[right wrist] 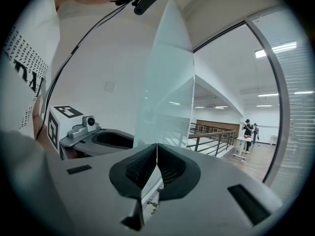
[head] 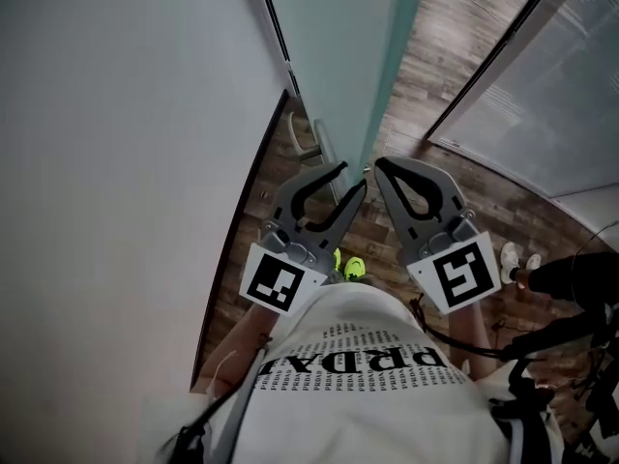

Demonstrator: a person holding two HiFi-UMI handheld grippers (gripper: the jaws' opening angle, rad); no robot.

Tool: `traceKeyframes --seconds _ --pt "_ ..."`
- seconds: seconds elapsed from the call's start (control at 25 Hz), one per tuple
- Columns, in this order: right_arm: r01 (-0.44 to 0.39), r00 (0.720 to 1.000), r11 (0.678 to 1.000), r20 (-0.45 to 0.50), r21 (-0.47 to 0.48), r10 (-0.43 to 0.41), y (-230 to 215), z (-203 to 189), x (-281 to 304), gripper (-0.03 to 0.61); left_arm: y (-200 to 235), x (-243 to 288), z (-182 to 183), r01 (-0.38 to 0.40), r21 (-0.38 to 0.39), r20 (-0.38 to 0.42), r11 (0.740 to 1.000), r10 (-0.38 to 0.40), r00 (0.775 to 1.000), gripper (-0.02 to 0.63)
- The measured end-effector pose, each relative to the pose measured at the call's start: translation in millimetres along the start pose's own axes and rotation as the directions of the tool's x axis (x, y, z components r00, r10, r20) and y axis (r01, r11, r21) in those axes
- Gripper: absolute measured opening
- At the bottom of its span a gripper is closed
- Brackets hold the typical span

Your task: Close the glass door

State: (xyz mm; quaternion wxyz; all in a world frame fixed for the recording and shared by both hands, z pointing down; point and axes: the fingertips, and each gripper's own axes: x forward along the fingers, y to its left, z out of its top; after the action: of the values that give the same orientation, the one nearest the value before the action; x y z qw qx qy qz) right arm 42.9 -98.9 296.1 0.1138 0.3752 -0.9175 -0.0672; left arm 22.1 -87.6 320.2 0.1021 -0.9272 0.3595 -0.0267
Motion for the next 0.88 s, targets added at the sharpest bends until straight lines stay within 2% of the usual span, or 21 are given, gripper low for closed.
traceKeyframes --seconds 0.32,0.56,0.88 --pt "0.015 1.000 0.997 -0.020 0.081 -0.013 -2 -2 3 -0.002 0 5 -2 0.019 -0.017 -0.090 1.000 -0.020 0.996 0.110" --pt "0.018 1.000 0.998 -0.007 0.061 -0.018 -5 0 -1 -0.002 -3 3 5 -0.002 0.043 -0.057 0.999 0.005 0.998 0.110" --pt "-0.030 0.999 1.000 0.027 -0.007 0.030 2 4 2 -0.002 -3 -3 2 -0.017 0.071 -0.018 0.997 0.018 1.000 0.110"
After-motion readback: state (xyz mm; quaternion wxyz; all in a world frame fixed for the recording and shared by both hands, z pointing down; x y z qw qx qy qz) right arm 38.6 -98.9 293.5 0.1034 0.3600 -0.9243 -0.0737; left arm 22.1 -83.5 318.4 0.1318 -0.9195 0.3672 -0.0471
